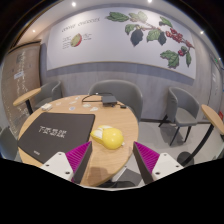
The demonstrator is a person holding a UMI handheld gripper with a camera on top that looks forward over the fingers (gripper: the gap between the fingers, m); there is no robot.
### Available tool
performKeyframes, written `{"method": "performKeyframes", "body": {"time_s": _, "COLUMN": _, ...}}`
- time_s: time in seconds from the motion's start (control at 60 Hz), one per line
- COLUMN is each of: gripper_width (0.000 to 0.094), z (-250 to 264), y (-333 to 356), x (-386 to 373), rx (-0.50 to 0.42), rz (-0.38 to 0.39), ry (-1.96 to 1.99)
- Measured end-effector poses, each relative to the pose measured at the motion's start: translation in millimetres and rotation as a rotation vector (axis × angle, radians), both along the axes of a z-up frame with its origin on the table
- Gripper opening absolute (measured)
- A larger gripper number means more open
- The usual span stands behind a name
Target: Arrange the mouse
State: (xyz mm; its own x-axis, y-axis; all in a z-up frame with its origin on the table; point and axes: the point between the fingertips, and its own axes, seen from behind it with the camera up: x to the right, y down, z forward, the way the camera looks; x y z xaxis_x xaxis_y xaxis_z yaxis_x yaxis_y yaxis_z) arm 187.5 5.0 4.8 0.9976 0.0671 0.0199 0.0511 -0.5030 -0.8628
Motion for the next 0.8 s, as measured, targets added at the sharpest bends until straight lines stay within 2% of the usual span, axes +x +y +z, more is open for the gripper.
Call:
{"method": "performKeyframes", "body": {"time_s": 0.1, "gripper_width": 0.0851, "z": -18.1, "y": 23.1, "x": 3.2, "rx": -0.022, "rz": 0.024, "ry": -0.014}}
{"method": "performKeyframes", "body": {"time_s": 0.267, "gripper_width": 0.0824, "z": -16.2, "y": 68.7, "x": 9.9, "rx": -0.002, "rz": 0.054, "ry": 0.004}}
{"method": "performKeyframes", "body": {"time_s": 0.3, "gripper_width": 0.0770, "z": -16.2, "y": 78.5, "x": 10.8, "rx": 0.007, "rz": 0.057, "ry": 0.010}}
{"method": "performKeyframes", "body": {"time_s": 0.367, "gripper_width": 0.0516, "z": -15.7, "y": 91.8, "x": 18.0, "rx": 0.036, "rz": 0.059, "ry": 0.018}}
{"method": "performKeyframes", "body": {"time_s": 0.433, "gripper_width": 0.0438, "z": -15.3, "y": 97.8, "x": 22.0, "rx": 0.074, "rz": 0.014, "ry": 0.023}}
{"method": "performKeyframes", "body": {"time_s": 0.5, "gripper_width": 0.0364, "z": -14.0, "y": 94.9, "x": 26.4, "rx": 0.080, "rz": 0.005, "ry": -0.009}}
{"method": "performKeyframes", "body": {"time_s": 0.583, "gripper_width": 0.0337, "z": -10.5, "y": 88.6, "x": 30.9, "rx": 0.059, "rz": -0.034, "ry": -0.004}}
{"method": "performKeyframes", "body": {"time_s": 0.667, "gripper_width": 0.0336, "z": 23.4, "y": 76.6, "x": 25.0, "rx": 0.088, "rz": -0.087, "ry": 0.034}}
{"method": "performKeyframes", "body": {"time_s": 0.717, "gripper_width": 0.0338, "z": 61.4, "y": 61.7, "x": 6.7, "rx": 0.141, "rz": -0.104, "ry": 0.071}}
{"method": "performKeyframes", "body": {"time_s": 0.8, "gripper_width": 0.0341, "z": 119.2, "y": 45.0, "x": -53.1, "rx": 0.219, "rz": -0.050, "ry": 0.077}}
